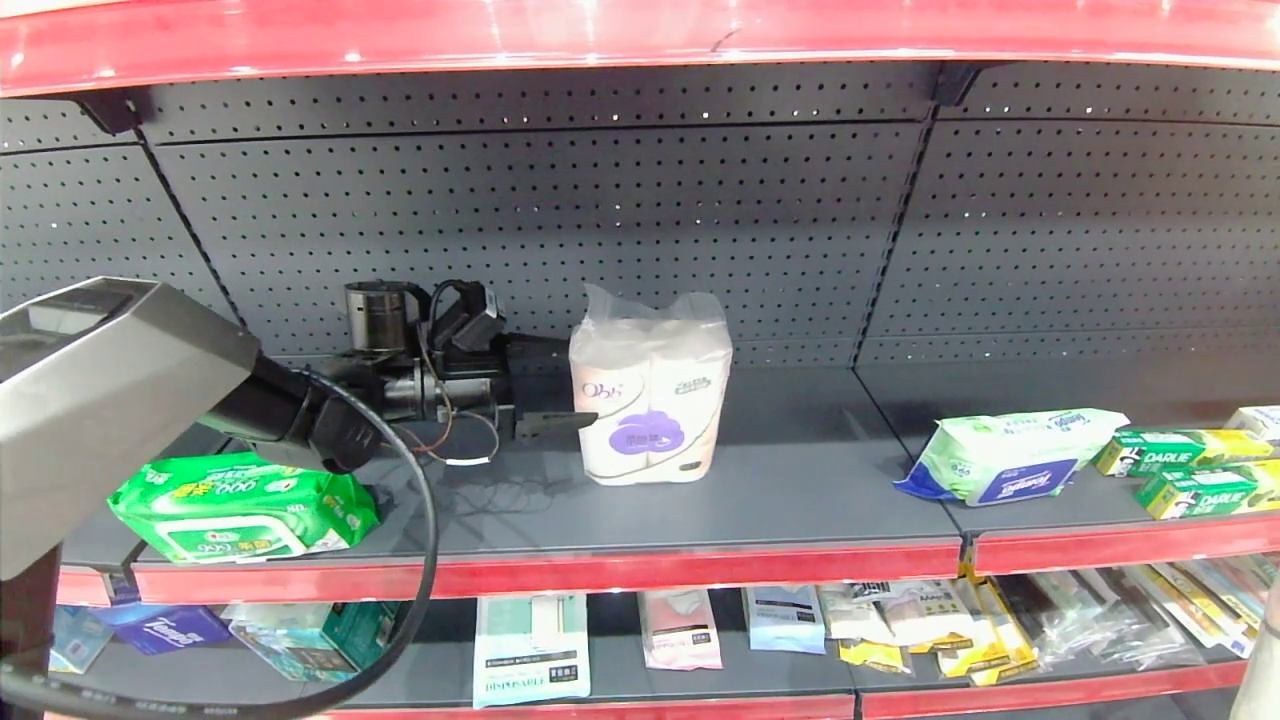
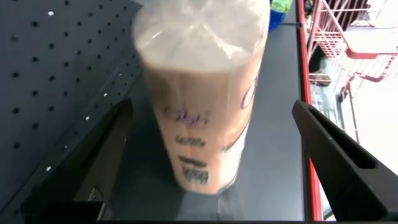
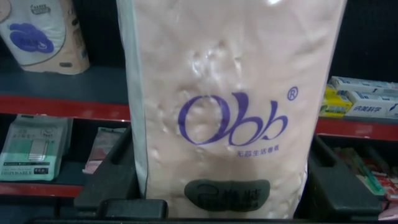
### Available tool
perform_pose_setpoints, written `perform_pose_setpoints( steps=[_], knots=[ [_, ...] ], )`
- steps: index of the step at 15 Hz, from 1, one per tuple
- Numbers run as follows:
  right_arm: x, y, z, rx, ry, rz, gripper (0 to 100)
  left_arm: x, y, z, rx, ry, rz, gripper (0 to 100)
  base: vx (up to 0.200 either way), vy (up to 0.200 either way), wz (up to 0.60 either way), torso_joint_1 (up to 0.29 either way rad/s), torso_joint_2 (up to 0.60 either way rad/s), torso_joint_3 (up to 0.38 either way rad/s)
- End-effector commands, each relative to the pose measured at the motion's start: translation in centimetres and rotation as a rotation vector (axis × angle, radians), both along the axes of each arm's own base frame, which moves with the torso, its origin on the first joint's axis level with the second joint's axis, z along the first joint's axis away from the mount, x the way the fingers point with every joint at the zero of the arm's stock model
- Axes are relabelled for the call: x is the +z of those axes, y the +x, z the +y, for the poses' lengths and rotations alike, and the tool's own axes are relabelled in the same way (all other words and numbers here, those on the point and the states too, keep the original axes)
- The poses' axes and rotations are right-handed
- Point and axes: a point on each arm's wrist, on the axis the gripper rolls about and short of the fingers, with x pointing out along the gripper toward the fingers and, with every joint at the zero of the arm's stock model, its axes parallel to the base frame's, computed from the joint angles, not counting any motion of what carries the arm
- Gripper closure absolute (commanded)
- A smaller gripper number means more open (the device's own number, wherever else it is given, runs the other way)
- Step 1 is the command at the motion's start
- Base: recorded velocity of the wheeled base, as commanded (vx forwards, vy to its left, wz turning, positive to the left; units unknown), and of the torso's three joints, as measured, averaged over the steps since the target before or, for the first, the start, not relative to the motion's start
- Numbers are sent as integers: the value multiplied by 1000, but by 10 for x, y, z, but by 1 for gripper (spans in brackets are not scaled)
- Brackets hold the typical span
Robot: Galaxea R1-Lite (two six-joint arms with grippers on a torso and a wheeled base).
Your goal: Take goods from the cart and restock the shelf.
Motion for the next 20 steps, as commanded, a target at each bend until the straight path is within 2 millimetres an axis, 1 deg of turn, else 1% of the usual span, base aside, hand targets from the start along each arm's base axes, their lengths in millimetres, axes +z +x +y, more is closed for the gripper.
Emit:
perform_pose_setpoints(
  steps=[1,5,8,10,13,15,20],
  knots=[
    [0,0,0,0,0,1,100,-2,4,-10,-18,-1,-9,0,0,0,0,0,0,0],
    [0,0,0,0,0,1,100,-4,2,-25,-46,-3,-2,0,0,0,0,0,0,0],
    [0,0,0,0,0,1,100,-2,7,-36,-31,-2,-21,0,0,0,0,0,0,0],
    [0,0,0,0,0,1,100,-2,12,-39,-33,-6,-32,0,0,0,0,0,0,0],
    [0,0,0,0,0,1,100,-1,11,-43,-36,-17,-6,0,0,0,0,0,0,0],
    [0,0,0,0,0,1,100,-1,9,-51,-33,-15,0,0,0,0,0,0,0,0],
    [0,0,0,0,0,-1,100,-6,9,-53,-31,-10,12,0,0,0,0,0,0,0]
  ],
)
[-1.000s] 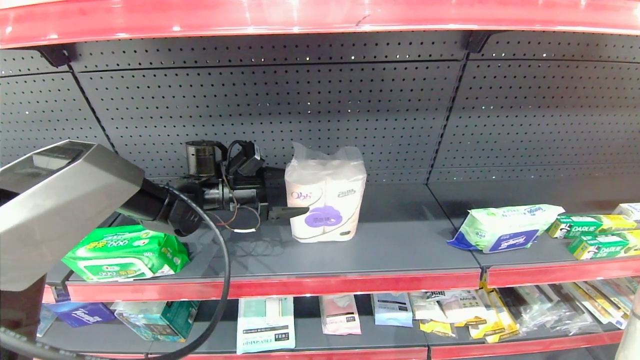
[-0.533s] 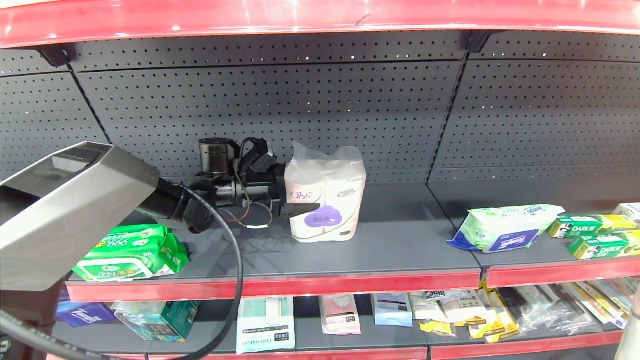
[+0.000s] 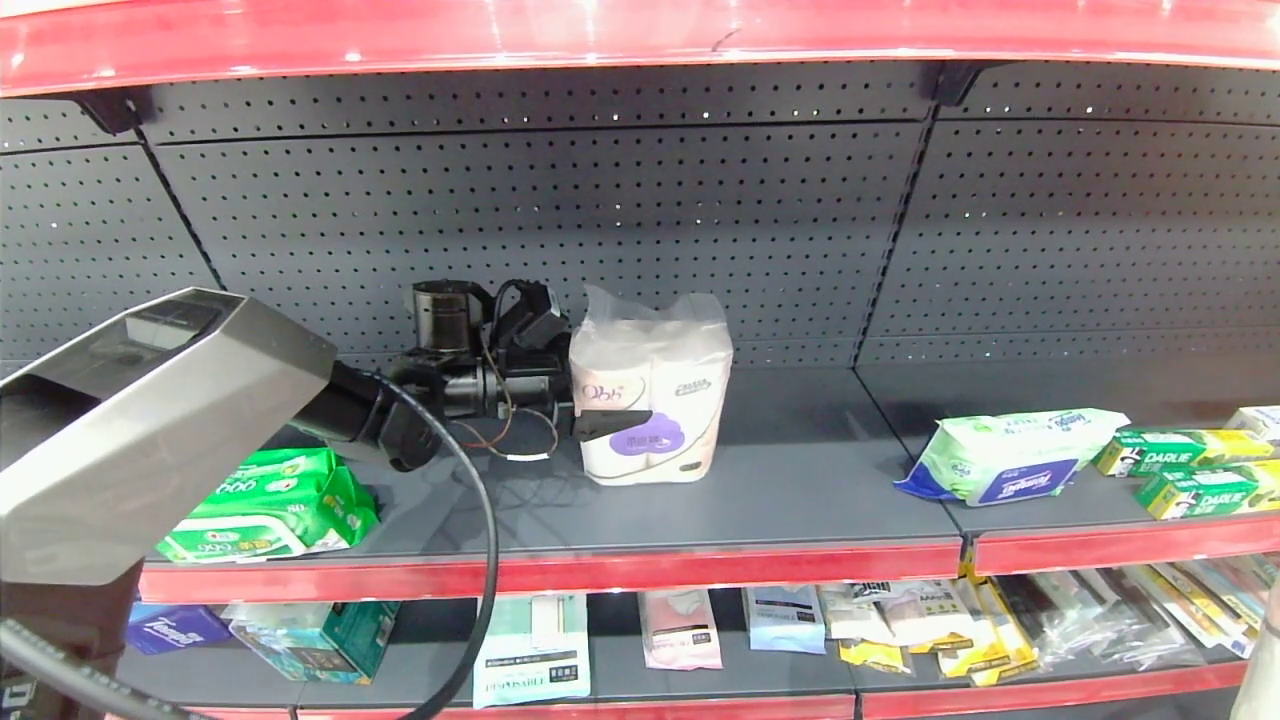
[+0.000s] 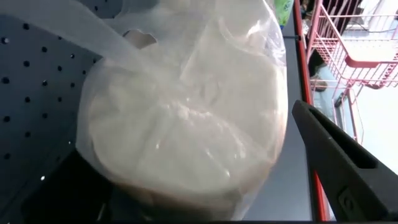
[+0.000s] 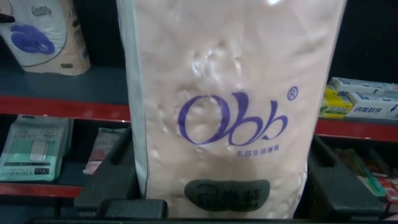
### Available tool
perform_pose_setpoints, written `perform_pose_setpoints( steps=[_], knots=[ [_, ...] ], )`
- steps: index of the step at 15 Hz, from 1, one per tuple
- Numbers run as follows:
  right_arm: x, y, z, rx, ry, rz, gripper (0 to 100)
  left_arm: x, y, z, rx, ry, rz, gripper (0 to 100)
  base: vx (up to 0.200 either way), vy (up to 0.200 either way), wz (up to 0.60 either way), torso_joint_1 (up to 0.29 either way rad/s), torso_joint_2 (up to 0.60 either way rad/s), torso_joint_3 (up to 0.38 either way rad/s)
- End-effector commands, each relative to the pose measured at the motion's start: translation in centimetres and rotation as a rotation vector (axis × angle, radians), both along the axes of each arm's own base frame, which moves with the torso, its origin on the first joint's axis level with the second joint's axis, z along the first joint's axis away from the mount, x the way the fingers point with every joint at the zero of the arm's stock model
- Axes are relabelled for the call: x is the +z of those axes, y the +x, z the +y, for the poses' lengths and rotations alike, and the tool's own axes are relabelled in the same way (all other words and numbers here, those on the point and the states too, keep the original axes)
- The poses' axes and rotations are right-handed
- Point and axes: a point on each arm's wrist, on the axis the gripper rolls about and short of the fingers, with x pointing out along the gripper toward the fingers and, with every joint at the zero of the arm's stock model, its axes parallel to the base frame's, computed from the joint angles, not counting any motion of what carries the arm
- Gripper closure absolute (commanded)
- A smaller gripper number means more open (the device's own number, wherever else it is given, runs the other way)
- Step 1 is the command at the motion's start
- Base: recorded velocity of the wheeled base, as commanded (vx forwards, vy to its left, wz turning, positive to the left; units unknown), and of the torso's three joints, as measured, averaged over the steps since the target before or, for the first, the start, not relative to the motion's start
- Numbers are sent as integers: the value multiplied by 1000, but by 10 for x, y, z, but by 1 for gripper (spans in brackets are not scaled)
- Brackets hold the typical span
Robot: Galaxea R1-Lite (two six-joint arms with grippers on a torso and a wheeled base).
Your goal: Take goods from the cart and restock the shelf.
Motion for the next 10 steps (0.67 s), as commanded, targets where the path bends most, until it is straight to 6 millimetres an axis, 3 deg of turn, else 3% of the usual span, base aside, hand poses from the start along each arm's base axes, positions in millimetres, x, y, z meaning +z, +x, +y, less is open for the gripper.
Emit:
perform_pose_setpoints(
  steps=[1,7,8,10],
  knots=[
    [0,0,0,0,0,2,100,0,0,-1,-2,0,1,0,0,0,0,0,0,0],
    [-1,1,0,0,-1,4,100,-7,1,-2,17,9,4,0,0,0,0,0,0,0],
    [-1,1,0,0,-1,4,100,-9,3,-3,20,1,-17,100,0,0,0,0,0,0],
    [-1,1,0,-1,-1,5,100,-13,5,-5,58,-17,1,100,0,0,0,0,0,0]
  ],
)
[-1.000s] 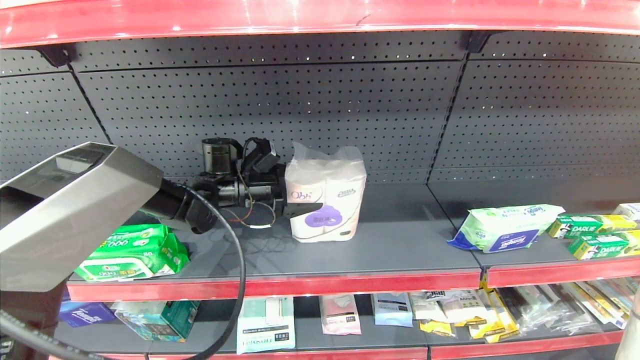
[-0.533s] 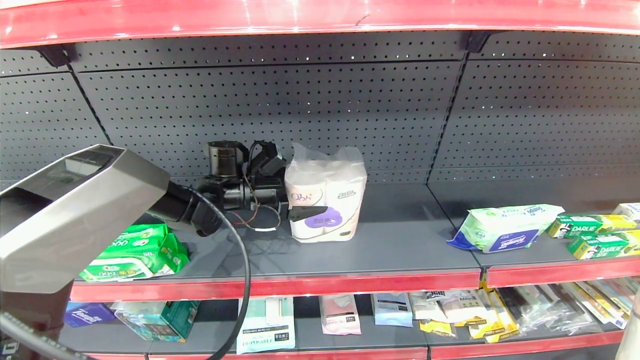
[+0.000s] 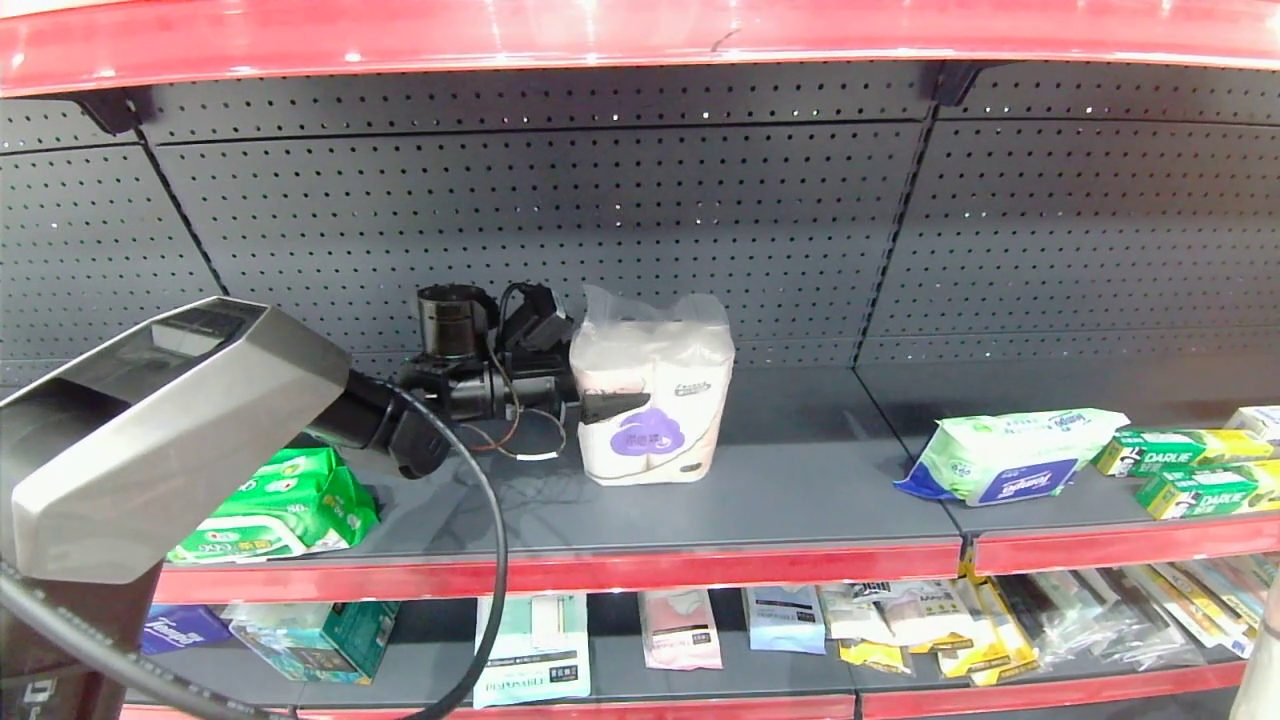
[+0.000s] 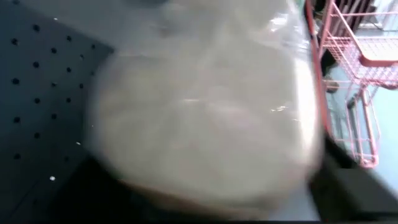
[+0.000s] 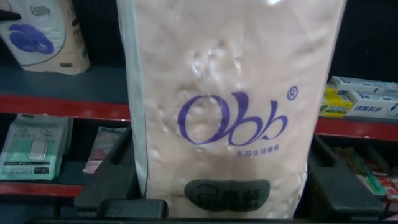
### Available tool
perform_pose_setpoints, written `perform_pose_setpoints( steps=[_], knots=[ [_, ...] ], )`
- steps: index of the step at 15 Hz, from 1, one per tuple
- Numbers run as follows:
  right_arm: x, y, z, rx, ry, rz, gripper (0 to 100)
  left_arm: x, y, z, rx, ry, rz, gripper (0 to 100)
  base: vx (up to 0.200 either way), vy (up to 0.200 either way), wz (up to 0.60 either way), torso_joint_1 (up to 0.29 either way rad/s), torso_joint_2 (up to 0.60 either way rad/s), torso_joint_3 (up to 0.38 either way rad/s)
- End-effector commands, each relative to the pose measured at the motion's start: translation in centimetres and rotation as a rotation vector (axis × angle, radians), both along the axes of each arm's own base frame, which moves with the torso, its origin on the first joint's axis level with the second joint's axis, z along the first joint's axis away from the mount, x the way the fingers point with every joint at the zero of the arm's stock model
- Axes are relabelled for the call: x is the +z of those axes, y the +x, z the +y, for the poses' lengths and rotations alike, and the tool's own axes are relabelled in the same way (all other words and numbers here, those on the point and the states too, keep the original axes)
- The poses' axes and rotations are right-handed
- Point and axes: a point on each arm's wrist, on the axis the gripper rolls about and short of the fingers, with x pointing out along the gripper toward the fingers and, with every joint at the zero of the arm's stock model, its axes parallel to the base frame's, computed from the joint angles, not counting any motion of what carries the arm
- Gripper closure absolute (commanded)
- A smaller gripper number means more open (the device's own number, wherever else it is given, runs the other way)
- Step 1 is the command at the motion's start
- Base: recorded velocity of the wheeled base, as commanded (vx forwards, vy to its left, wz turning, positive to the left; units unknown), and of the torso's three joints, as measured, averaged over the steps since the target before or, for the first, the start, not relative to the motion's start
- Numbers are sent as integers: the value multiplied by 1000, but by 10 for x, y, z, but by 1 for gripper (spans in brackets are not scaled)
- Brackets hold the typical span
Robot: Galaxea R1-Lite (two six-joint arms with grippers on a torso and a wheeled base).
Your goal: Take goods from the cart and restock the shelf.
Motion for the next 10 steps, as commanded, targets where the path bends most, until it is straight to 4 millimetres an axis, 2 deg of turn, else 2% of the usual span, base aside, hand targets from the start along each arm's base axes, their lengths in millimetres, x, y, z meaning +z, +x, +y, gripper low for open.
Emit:
perform_pose_setpoints(
  steps=[1,4,7,10],
  knots=[
    [-1,1,0,0,-1,4,100,-7,0,-1,10,-7,20,100,0,0,0,0,0,0],
    [-1,1,0,0,-1,6,100,-5,0,-1,10,-19,13,100,0,0,0,0,0,0],
    [0,1,0,0,-1,3,100,10,-3,10,8,-32,2,100,0,0,0,0,0,0],
    [-1,0,0,0,-1,3,100,23,-22,21,5,-42,43,100,0,0,0,0,0,0]
  ],
)
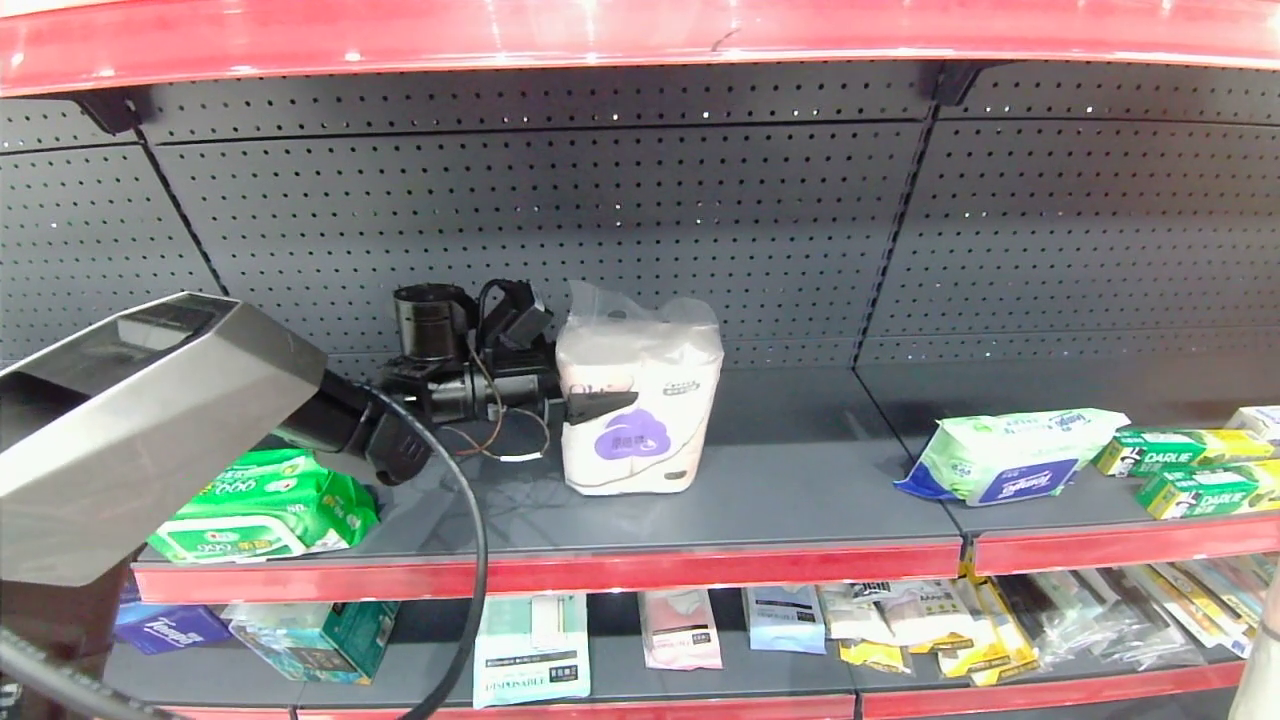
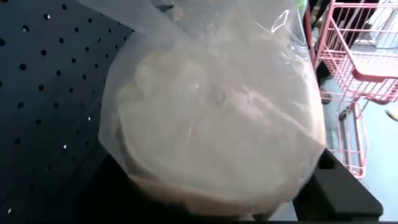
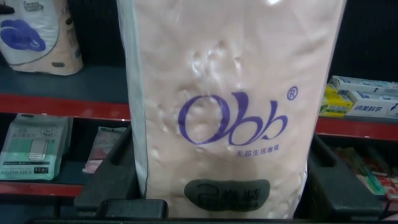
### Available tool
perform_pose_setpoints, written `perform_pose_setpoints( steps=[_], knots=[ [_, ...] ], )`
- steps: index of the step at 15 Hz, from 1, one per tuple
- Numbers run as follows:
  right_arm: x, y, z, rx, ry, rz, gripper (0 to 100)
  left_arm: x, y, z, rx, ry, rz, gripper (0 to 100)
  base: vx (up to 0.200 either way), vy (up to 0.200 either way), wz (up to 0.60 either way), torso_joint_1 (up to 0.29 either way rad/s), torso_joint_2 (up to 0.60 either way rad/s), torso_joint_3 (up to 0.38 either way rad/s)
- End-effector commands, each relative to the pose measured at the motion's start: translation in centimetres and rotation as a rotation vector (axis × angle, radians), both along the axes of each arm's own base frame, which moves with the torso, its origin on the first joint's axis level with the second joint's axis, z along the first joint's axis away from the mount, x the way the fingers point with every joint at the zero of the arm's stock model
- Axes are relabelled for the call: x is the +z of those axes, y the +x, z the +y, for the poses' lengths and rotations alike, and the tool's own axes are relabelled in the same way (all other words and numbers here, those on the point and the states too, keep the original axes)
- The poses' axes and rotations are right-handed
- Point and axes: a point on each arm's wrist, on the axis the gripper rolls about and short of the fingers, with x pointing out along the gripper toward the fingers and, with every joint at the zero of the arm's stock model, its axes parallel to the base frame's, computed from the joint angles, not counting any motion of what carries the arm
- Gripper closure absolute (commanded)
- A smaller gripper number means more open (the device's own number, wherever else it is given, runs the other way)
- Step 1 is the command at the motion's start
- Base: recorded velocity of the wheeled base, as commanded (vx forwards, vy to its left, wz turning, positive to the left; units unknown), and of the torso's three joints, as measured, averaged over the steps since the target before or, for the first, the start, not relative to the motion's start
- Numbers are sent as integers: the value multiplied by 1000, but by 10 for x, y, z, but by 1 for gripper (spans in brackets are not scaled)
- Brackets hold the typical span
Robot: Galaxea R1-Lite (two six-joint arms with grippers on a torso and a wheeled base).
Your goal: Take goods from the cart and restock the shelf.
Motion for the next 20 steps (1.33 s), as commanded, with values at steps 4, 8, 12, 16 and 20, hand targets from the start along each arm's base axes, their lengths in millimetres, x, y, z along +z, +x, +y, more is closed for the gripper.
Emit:
perform_pose_setpoints(
  steps=[4,8,12,16,20],
  knots=[
    [-1,1,0,1,-1,5,100,27,-19,16,-21,-16,-28,100,0,0,0,0,0,0],
    [-1,1,0,1,-1,5,100,7,-39,26,-18,-29,-49,100,0,0,0,0,0,0],
    [-1,0,0,1,1,3,100,1,-55,30,-14,-103,-33,100,0,0,0,0,0,0],
    [-1,1,0,0,-1,5,100,-12,-55,31,-3,-110,-57,100,0,0,0,0,0,0],
    [0,0,0,0,-1,2,100,-17,-57,31,1,-108,-48,100,0,0,0,0,0,0]
  ],
)
